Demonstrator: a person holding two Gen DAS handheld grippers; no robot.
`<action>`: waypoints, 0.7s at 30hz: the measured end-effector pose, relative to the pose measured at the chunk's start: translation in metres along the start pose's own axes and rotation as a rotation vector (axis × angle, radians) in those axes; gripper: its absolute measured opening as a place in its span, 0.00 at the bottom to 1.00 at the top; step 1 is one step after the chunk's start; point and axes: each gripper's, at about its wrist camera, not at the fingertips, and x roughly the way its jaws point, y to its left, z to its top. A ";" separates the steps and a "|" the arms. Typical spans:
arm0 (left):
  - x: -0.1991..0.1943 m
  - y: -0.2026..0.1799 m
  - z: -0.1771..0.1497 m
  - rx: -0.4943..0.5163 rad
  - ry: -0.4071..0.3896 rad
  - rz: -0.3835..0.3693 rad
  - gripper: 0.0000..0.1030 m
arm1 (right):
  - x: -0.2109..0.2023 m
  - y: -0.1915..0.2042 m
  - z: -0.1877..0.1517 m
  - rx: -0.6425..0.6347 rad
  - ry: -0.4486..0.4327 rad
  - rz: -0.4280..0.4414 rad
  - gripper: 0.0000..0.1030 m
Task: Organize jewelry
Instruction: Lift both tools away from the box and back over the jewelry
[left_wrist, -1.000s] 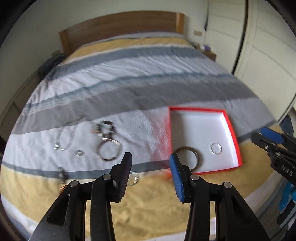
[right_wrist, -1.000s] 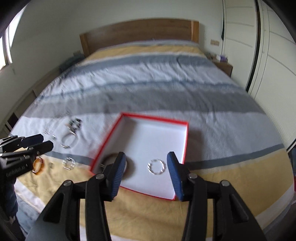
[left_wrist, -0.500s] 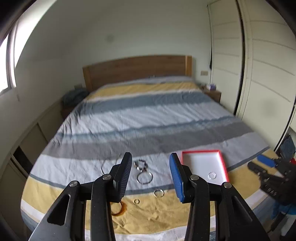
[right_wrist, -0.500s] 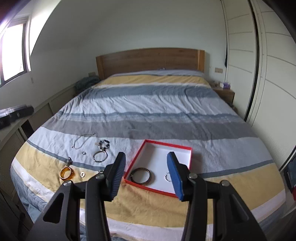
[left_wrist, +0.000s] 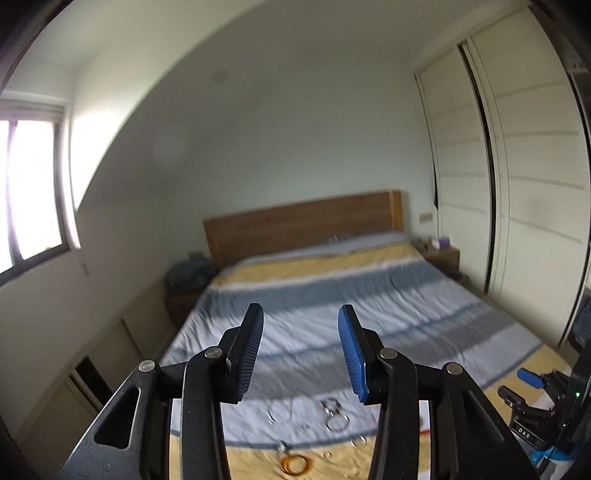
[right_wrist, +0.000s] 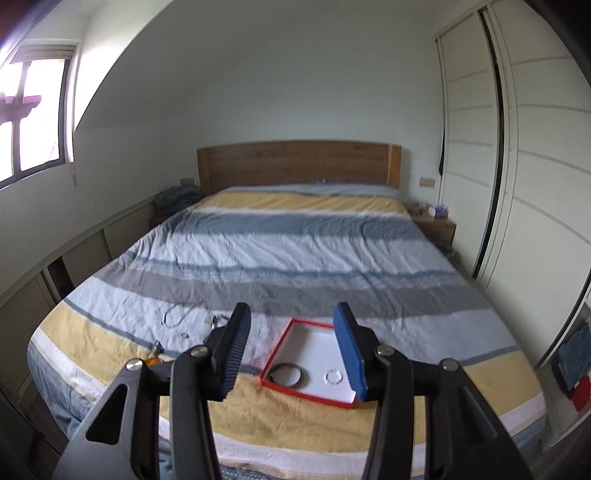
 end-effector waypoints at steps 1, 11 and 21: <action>-0.008 0.005 0.010 -0.001 -0.015 0.017 0.41 | -0.010 0.000 0.012 -0.001 -0.020 -0.005 0.44; -0.060 0.045 0.044 -0.011 -0.105 0.088 0.47 | -0.082 0.017 0.088 -0.039 -0.174 -0.009 0.47; -0.016 0.069 -0.026 0.029 -0.005 0.114 0.48 | -0.048 0.050 0.063 -0.079 -0.147 0.018 0.49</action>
